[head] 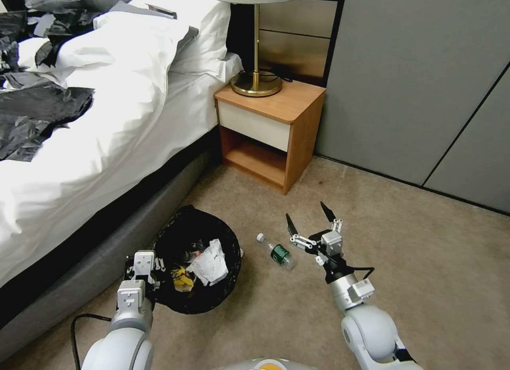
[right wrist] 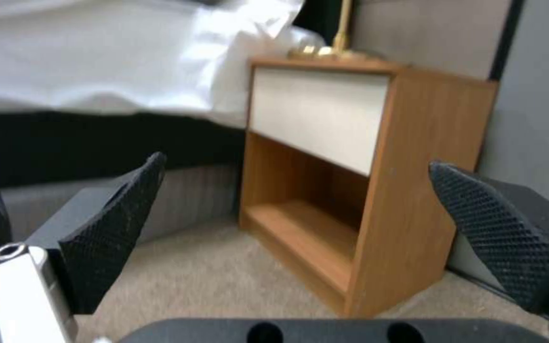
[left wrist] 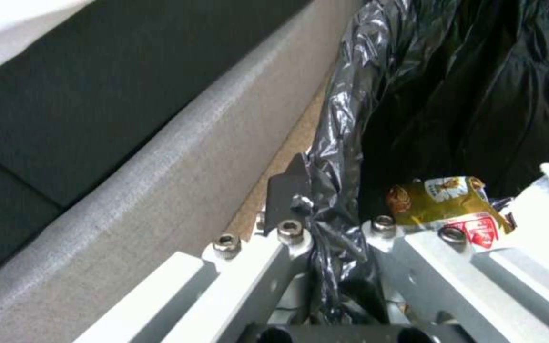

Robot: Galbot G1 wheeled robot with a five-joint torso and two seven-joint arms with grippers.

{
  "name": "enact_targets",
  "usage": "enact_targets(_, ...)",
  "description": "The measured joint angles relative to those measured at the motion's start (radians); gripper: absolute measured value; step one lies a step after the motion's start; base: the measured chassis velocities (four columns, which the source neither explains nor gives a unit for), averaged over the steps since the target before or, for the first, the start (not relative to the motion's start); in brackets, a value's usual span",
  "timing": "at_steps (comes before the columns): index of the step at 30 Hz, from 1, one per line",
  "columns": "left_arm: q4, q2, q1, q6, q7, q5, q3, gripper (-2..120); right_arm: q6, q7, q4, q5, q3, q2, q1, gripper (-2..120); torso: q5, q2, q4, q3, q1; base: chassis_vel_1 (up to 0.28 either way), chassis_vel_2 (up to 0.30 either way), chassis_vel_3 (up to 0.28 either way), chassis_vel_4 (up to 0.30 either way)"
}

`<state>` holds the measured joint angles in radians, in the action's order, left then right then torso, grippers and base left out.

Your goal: Pick up the trash bin, then pick up the garbage from the floor and place it into the trash bin.

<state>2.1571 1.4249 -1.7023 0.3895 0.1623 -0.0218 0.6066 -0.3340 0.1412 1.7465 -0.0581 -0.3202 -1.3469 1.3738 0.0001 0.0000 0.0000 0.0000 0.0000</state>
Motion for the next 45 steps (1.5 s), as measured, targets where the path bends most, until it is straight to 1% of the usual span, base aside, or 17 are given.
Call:
enact_targets(5, -0.004, 0.006, -0.003, 0.0, 0.001, 0.004, 0.003, 1, 0.105, -0.013, -0.1, 0.001, 0.083, 0.022, -0.098, 100, -0.0003, 0.0, 0.0, 0.0, 0.0, 0.0, 0.0, 0.0, 0.0)
enact_targets(6, -0.004, 0.006, -0.003, 0.0, 0.001, 0.004, 0.003, 1, 0.105, -0.013, -0.1, 0.001, 0.083, 0.022, -0.098, 100, -0.0003, 0.0, 0.0, 0.0, 0.0, 0.0, 0.0, 0.0, 0.0)
enact_targets(9, -0.01, 0.011, -0.003, 0.001, 0.002, 0.009, 0.004, 1, 0.165, 0.017, -0.208, 0.009, 0.132, 0.022, -0.179, 100, -0.0001, 0.0, 0.0001, 0.0, 0.0, 0.0, 0.0, 0.0, 0.0)
enact_targets(10, -0.01, 0.011, -0.003, 0.001, 0.002, 0.009, 0.004, 1, 0.165, 0.017, -0.208, 0.009, 0.132, 0.022, -0.179, 100, -0.0001, 0.0, 0.0001, 0.0, 0.0, 0.0, 0.0, 0.0, 0.0)
enact_targets(13, -0.018, 0.013, 0.0, 0.006, 0.003, 0.011, 0.008, 1, 0.18, 0.045, -0.332, 0.03, 0.168, 0.009, -0.254, 100, 0.0001, 0.0, 0.0001, 0.0, 0.0, 0.0, 0.0, 0.0, 0.0)
enact_targets(14, -0.018, 0.013, 0.0, 0.006, 0.003, 0.011, 0.008, 1, 0.18, 0.045, -0.332, 0.03, 0.168, 0.009, -0.254, 100, 0.0001, 0.0, 0.0001, 0.0, 0.0, 0.0, 0.0, 0.0, 0.0)
enact_targets(17, -0.026, 0.015, 0.005, 0.011, 0.005, 0.012, 0.011, 1, 0.175, 0.081, -0.455, 0.05, 0.184, -0.01, -0.312, 100, 0.0003, 0.0, 0.0, 0.0, 0.0, 0.0, 0.0, 0.0, 0.0)
enact_targets(19, -0.029, 0.016, 0.006, 0.012, 0.006, 0.012, 0.011, 1, 0.171, 0.091, -0.486, 0.058, 0.184, -0.016, -0.324, 100, 0.0003, 0.0, 0.0001, 0.0, 0.0, 0.0, 0.0, 0.0, 0.0)
enact_targets(21, -0.035, 0.018, 0.008, 0.012, 0.007, 0.015, 0.012, 1, 0.159, 0.125, -0.576, 0.092, 0.183, -0.032, -0.358, 100, 0.0004, 0.0, 0.0001, 0.0, 0.0, 0.0, 0.0, 0.0, 0.0)
enact_targets(23, -0.036, 0.018, 0.008, 0.012, 0.008, 0.015, 0.012, 1, 0.154, 0.133, -0.608, 0.106, 0.18, -0.037, -0.368, 100, 0.0004, 0.0, 0.0001, 0.0, 0.0, 0.0, 0.0, 0.0, 0.0)
enact_targets(25, -0.04, 0.019, 0.009, 0.012, 0.01, 0.017, 0.013, 1, 0.14, 0.146, -0.704, 0.147, 0.161, -0.057, -0.401, 100, 0.0003, 0.0, 0.0001, 0.0, 0.0, 0.0, 0.0, 0.0, 0.0)
enact_targets(26, -0.04, 0.019, 0.009, 0.012, 0.01, 0.017, 0.013, 1, 0.14, 0.146, -0.704, 0.147, 0.161, -0.057, -0.401, 100, 0.0003, 0.0, 0.0001, 0.0, 0.0, 0.0, 0.0, 0.0, 0.0)
enact_targets(31, -0.042, 0.019, 0.005, 0.012, 0.01, 0.019, 0.013, 1, 0.118, 0.173, -0.835, 0.212, 0.103, -0.079, -0.442, 100, 0.0001, 0.0, 0.0001, 0.0, 0.0, 0.0, 0.0, 0.0, 0.0)
enact_targets(33, -0.042, 0.019, 0.004, 0.012, 0.01, 0.019, 0.013, 1, 0.116, 0.177, -0.846, 0.219, 0.097, -0.081, -0.445, 100, 0.0001, 0.0, 0.0001, 0.0, 0.0, 0.0, 0.0, 0.0, 0.0)
enact_targets(36, -0.042, 0.018, 0.002, 0.012, 0.01, 0.022, 0.009, 1, 0.102, 0.199, -0.923, 0.262, 0.057, -0.092, -0.459, 100, 0.0002, 0.0, 0.0001, 0.0, 0.0, 0.0, 0.0, 0.0, 0.0)
enact_targets(42, -0.041, 0.018, -0.005, 0.011, 0.009, 0.026, 0.005, 1, 0.093, 0.207, -0.978, 0.287, 0.021, -0.097, -0.466, 100, 0.0002, 0.0, 0.0, 0.0, 0.0, 0.0, 0.0, 0.0, 0.0)
enact_targets(45, -0.039, 0.018, -0.009, 0.01, 0.009, 0.026, 0.004, 1, 0.087, 0.212, -0.998, 0.287, 0.007, -0.098, -0.469, 96, 0.0002, 0.0, 0.0001, 0.0, 0.0, 0.0, 0.0, 0.0, 0.0)
